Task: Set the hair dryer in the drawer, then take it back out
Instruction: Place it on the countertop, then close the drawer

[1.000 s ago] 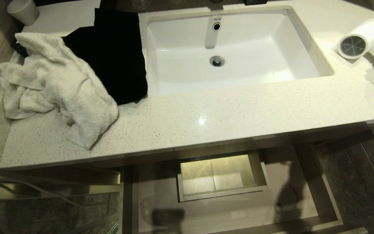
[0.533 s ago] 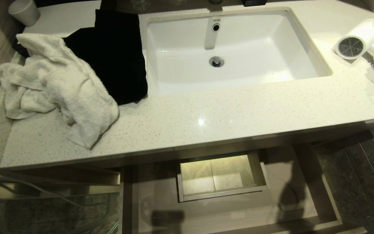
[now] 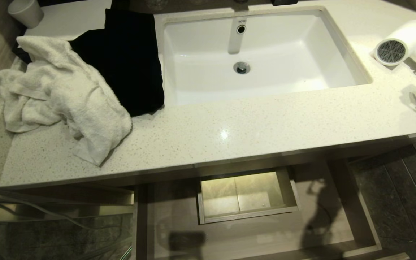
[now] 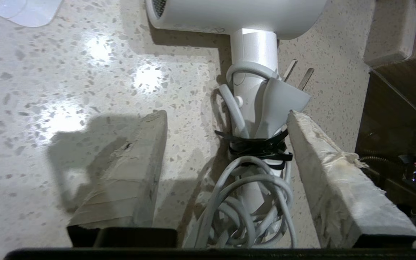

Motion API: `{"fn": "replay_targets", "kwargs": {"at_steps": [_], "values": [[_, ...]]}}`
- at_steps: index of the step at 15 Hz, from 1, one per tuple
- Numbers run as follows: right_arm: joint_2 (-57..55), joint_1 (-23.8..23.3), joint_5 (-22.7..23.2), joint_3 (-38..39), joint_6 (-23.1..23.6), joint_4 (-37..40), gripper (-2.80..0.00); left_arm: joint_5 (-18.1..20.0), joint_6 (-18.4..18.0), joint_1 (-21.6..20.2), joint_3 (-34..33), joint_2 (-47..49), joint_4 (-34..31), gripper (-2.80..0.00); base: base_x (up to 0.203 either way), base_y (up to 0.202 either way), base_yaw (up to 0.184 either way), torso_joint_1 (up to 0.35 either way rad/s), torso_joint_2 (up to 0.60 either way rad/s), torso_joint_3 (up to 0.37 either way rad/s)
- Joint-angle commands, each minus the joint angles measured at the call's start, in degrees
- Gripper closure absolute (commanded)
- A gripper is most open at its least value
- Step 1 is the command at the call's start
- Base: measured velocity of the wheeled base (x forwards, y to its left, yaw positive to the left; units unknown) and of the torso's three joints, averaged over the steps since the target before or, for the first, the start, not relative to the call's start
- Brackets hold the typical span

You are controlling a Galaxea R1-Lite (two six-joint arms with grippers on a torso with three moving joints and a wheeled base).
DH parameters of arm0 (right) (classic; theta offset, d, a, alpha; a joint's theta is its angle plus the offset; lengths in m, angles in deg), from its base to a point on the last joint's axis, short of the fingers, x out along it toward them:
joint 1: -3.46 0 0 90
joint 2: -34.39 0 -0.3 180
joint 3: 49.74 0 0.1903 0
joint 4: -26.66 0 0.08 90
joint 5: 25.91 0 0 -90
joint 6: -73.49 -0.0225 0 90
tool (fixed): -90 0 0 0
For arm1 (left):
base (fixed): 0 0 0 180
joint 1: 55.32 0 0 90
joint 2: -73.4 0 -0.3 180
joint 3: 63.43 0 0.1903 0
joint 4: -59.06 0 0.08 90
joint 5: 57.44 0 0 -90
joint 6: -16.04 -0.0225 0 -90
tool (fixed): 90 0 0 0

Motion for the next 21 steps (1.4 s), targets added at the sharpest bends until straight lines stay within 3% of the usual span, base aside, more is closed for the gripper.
{"fn": "replay_targets", "kwargs": {"at_steps": [1, 4, 6, 11, 21], "values": [[11.12, -0.02, 0.31, 6.93, -0.68, -0.61, 0.0, -0.03, 0.03, 0.01, 0.0, -0.02, 0.0, 0.0, 0.0, 0.0, 0.0, 0.0, 0.0, 0.0], [24.13, -0.08, 0.94, 19.1, 2.47, -2.06, 0.0, -0.03, 0.03, 0.01, -0.09, -0.02, -0.09, 0.0, 0.0, 0.0, 0.0, 0.0, 0.0, 0.0], [26.77, -0.11, 1.38, 22.38, 5.28, -2.53, 0.0, -0.03, 0.03, 0.01, -0.09, -0.02, -0.08, 0.0, 0.0, 0.0, 0.0, 0.0, 0.0, 0.0], [39.78, 0.04, 0.72, 39.5, 5.58, 8.21, 0.0, -0.03, 0.03, 0.01, 0.0, -0.02, 0.0, 0.0, 0.0, 0.0, 0.0, 0.0, 0.0, 0.0], [41.43, -0.03, 0.42, 46.7, 5.36, 10.49, 0.0, -0.03, 0.03, 0.01, -0.09, -0.02, 0.0, 0.0, 0.0, 0.0, 0.0, -0.261, 0.12, -0.145]]}}
